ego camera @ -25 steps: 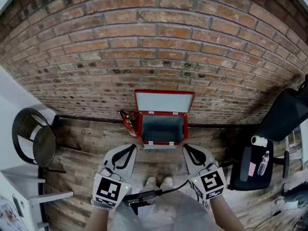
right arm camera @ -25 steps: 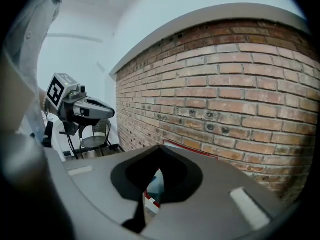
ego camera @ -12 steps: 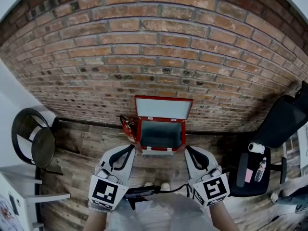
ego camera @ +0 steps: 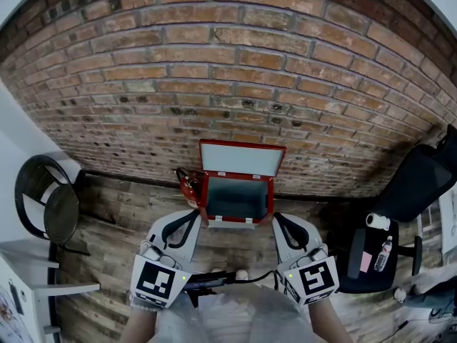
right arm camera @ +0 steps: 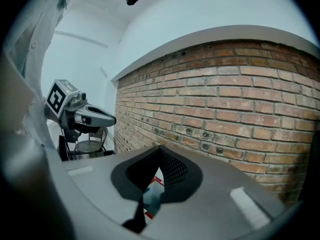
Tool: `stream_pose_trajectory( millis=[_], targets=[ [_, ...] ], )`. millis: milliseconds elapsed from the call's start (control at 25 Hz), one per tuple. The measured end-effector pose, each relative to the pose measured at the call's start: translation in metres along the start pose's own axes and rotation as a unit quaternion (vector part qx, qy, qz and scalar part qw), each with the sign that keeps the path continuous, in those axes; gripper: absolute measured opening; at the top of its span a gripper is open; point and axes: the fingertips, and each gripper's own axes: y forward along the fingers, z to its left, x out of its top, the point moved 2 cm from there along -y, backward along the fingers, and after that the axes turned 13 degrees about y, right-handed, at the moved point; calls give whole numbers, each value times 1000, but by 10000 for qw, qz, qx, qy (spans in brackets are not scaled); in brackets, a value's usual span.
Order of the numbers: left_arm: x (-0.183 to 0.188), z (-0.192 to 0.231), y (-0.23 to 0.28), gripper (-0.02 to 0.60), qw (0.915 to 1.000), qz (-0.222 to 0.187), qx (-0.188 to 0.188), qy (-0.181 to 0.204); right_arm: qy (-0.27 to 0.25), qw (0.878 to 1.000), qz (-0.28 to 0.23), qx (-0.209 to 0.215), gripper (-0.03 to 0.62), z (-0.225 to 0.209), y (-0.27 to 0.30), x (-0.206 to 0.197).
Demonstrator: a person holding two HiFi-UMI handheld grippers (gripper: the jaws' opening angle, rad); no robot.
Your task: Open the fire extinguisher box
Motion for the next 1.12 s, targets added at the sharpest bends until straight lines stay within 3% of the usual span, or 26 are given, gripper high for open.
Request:
stream_pose_trajectory(
  millis=[1120],
  targets=[
    [4,-4,6,-2,10000,-38,-59,7,-146,9998,22,124,5,6,4,3]
  ],
)
